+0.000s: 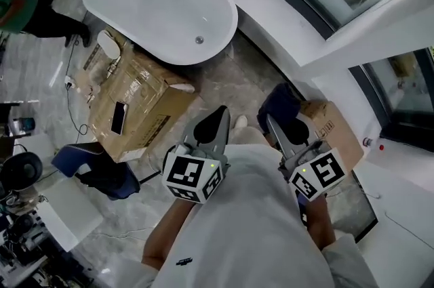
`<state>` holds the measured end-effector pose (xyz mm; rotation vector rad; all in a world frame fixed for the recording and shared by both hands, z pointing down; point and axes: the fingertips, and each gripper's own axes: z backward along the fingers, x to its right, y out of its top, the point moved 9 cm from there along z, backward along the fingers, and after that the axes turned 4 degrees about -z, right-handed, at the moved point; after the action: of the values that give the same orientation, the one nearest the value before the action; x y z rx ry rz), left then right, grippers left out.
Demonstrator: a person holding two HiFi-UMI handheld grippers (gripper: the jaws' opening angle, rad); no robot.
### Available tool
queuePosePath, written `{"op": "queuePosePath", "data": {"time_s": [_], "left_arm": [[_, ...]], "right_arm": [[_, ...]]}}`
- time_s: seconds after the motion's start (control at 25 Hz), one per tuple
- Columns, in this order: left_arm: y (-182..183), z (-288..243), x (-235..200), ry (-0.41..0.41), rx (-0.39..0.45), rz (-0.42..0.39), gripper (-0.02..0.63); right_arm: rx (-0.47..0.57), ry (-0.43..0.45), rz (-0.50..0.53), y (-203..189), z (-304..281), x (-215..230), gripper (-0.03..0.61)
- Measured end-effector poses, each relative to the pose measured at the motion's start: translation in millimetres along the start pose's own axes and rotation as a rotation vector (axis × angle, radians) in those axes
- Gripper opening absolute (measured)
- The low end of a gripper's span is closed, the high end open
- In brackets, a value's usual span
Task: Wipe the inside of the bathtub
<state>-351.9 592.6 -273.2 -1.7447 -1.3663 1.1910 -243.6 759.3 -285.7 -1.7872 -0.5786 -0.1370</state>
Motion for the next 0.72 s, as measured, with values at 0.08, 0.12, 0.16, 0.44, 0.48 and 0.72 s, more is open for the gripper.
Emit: {"op": "queuePosePath", "data": {"time_s": [0.08, 0.12, 0.16, 0.44, 0.48, 0.72], "left_arm": [[-3.1, -2.4, 1.2, 0.011, -0.003, 0.01, -0.002], [-6.5, -2.2, 0.8, 0.017, -0.01, 0.014, -0.002], [-10.5, -1.4, 0.0, 0.025, -0.019, 0.018, -0.002], [-12.9, -16.0, -23.1, 0.066, -0.066, 0.044, -0.002], [-14.2, -18.8, -26.8, 0.064, -0.077, 0.048, -0.002], [3.0, -63.3, -60.8, 0.015, -0.104, 0.056, -0.002]], "right_arm": [[-0.004, 0.001, -0.006, -1.3, -2.2, 6.2, 0.052], [-0.004, 0.001, -0.013, -3.1, -3.1, 8.4, 0.052], [-0.003, 0.003, -0.022, -5.4, -3.4, 10.4, 0.052], [-0.035, -0.011, -0.083, -9.4, -23.3, 36.0, 0.052], [-0.045, -0.009, -0.095, -10.9, -27.5, 38.0, 0.052], [-0.056, -0.061, -0.115, 5.7, -59.3, 62.2, 0.052]]}}
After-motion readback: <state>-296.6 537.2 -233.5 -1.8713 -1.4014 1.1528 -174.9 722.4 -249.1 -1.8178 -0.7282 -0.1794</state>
